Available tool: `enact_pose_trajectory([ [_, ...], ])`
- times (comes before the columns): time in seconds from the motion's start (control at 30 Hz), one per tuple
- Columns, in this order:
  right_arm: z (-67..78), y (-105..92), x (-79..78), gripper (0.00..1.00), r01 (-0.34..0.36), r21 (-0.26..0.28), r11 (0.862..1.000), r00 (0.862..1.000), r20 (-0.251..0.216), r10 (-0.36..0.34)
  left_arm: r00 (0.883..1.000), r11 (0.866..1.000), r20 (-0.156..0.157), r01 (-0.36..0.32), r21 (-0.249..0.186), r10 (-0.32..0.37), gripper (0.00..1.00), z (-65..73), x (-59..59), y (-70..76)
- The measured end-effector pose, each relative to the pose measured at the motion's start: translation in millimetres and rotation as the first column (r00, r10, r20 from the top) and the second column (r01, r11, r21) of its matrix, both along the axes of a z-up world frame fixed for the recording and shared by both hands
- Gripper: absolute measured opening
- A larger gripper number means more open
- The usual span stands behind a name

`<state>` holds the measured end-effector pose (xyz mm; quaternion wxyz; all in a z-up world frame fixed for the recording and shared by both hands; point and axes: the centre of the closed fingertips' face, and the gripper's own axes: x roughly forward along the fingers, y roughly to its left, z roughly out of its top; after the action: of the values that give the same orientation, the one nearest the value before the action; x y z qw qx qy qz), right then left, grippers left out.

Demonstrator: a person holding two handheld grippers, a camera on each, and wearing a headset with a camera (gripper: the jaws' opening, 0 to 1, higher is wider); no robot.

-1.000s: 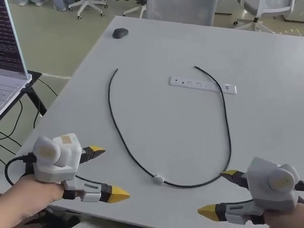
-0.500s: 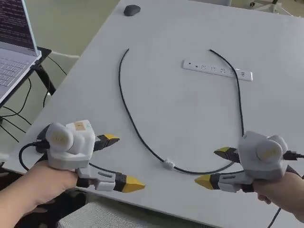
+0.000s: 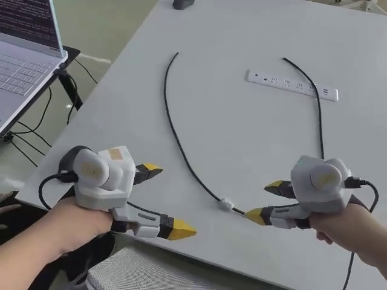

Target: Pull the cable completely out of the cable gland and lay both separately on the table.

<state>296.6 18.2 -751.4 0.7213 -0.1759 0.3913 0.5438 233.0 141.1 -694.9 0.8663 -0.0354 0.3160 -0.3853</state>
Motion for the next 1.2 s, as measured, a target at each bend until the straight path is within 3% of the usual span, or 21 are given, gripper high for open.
enact_pose_trajectory([
  [0.37,-22.7,15.6,2.5,0.4,-0.049,-0.075,0.996,0.999,-0.011,0.048,0.999,0.999,-0.019,0.037,0.006,-0.037,0.96,-8.6,-3.7,0.8],
  [0.43,-28.2,17.1,2.4,0.39,-0.068,-0.113,0.991,0.998,-0.01,0.067,0.999,0.999,-0.025,0.048,0.012,-0.048,0.96,-9.7,-5.4,-0.1],
  [0.7,-45.0,31.1,1.8,0.35,-0.081,-0.14,0.987,0.996,-0.042,0.076,0.997,0.998,-0.035,0.067,0.014,-0.066,0.96,-13.1,-7.0,3.6],
  [1.2,-64.9,36.5,-5.5,0.24,-0.122,-0.187,0.975,0.991,-0.075,0.109,0.995,0.997,-0.057,0.081,0.0,-0.081,0.95,-19.5,-15.1,4.6],
])
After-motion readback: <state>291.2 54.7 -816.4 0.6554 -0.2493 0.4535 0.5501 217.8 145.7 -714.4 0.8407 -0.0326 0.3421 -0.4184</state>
